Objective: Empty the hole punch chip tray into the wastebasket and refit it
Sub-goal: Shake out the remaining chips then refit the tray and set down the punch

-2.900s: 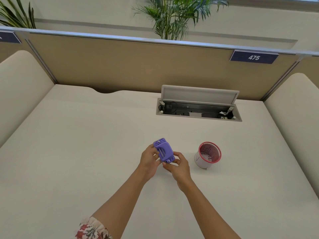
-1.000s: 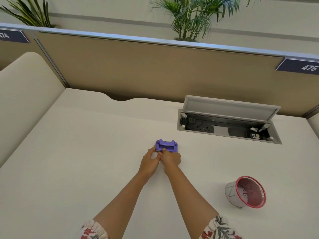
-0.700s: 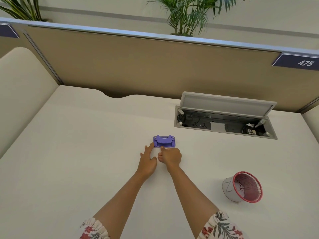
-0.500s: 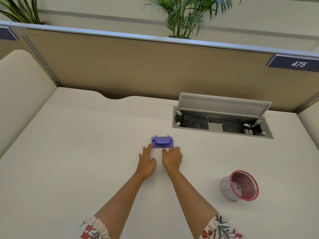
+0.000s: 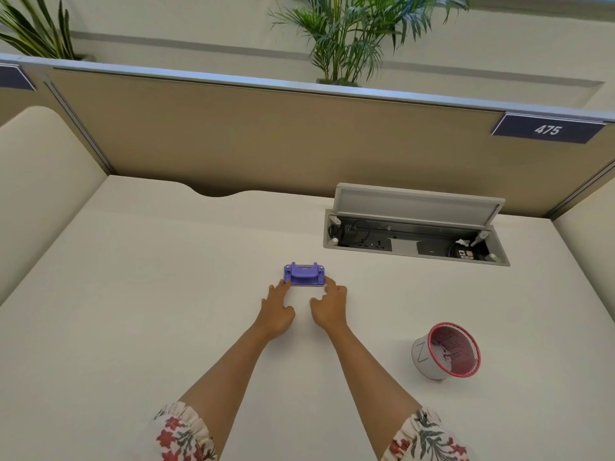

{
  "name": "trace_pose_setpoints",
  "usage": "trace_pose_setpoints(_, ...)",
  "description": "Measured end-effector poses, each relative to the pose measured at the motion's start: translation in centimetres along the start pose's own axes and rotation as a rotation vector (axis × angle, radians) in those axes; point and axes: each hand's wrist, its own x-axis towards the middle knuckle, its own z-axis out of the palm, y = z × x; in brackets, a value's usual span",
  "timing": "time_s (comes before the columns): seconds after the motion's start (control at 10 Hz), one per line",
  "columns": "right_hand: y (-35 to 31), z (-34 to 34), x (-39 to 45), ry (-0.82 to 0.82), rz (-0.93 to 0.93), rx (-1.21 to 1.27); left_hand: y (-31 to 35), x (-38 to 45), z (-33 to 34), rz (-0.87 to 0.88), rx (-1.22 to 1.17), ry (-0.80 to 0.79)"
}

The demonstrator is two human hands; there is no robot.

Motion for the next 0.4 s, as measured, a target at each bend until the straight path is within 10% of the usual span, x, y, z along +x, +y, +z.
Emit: trace_pose_setpoints(0.4,-0.3,-5.7,-2.7,0.268,-0.275,-0.233,4.4,-2.4,1.1,0.214,0.379,0.151)
